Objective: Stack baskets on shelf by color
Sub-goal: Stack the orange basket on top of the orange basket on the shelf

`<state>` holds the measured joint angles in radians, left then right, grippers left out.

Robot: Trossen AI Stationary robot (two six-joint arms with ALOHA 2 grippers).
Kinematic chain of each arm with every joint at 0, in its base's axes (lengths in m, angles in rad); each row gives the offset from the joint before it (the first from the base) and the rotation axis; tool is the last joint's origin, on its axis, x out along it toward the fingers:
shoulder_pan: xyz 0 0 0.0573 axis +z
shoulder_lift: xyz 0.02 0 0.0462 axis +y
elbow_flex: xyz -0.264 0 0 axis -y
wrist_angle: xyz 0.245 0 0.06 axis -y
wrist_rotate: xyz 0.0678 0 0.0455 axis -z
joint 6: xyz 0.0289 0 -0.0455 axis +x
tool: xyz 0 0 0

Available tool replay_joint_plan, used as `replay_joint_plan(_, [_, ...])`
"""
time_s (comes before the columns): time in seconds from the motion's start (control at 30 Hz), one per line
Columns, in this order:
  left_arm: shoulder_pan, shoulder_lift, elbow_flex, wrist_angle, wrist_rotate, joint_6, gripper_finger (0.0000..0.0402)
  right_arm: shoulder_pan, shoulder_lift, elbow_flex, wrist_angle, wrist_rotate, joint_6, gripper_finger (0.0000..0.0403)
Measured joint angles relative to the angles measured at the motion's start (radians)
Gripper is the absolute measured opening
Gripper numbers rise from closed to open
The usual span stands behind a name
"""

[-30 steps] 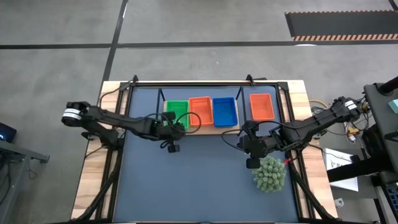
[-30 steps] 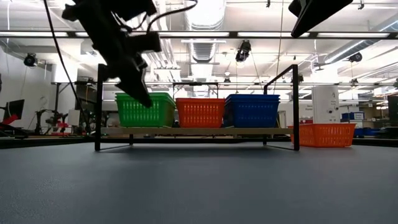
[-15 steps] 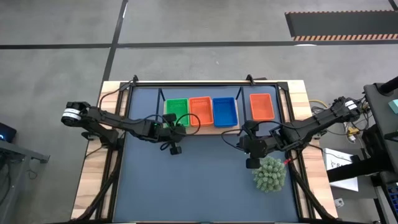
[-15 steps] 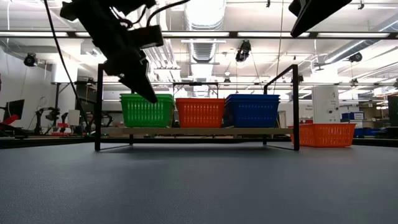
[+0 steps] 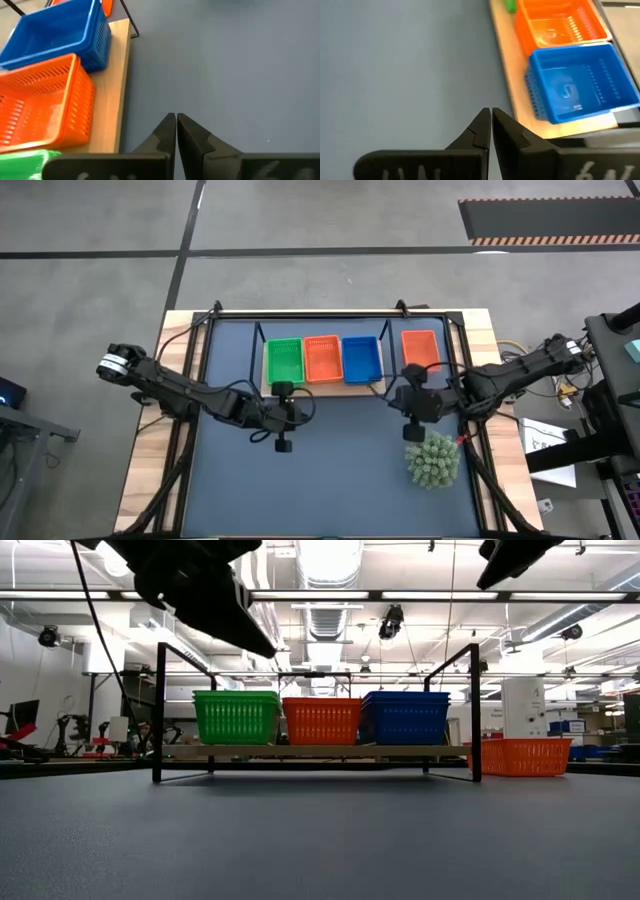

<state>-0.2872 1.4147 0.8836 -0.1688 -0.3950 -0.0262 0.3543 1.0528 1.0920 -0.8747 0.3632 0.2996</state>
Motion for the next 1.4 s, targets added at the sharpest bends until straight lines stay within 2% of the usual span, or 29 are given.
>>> replay_joint_plan(0.13, [-0.001,-0.018,0.011,0.003,-0.003,0.078,0.0000,-0.086,-0.041,0.006,-0.019,0.002,0.045,0.0009])
replay_joint_plan(0.33, [0.000,-0.103,0.013,0.059,-0.040,0.281,0.0000,-0.366,-0.041,0.092,-0.248,-0.006,0.192,0.0009])
replay_joint_plan(0.37, [0.000,-0.126,0.009,0.064,-0.064,0.304,0.0000,-0.420,-0.040,0.092,-0.270,-0.032,0.201,0.0009])
replay_joint_plan(0.5, [0.001,-0.206,-0.016,0.068,-0.122,0.320,0.0000,-0.635,-0.042,0.025,-0.302,-0.323,0.197,0.0009])
replay_joint_plan(0.67, [-0.009,-0.291,-0.087,0.086,-0.124,0.309,0.0000,-0.773,-0.050,-0.082,-0.299,-0.364,0.223,0.0010])
replay_joint_plan(0.87, [-0.022,-0.393,-0.174,0.092,-0.124,0.269,0.0000,-0.818,-0.073,-0.189,-0.278,-0.329,0.193,0.0044])
replay_joint_plan(1.07, [-0.022,-0.485,-0.240,0.117,-0.128,0.279,0.0000,-0.817,-0.108,-0.302,-0.259,-0.330,-0.108,0.0106])
replay_joint_plan(1.13, [-0.022,-0.512,-0.253,0.128,-0.130,0.296,0.0000,-0.818,-0.116,-0.326,-0.242,-0.332,-0.160,0.0123])
replay_joint_plan(1.27, [-0.022,-0.545,-0.254,0.135,-0.130,0.310,0.0000,-0.817,-0.117,-0.327,-0.228,-0.337,-0.145,0.0147])
replay_joint_plan(1.4, [-0.022,-0.564,-0.254,0.136,-0.130,0.322,0.0000,-0.818,-0.096,-0.327,-0.130,-0.302,-0.003,0.0158])
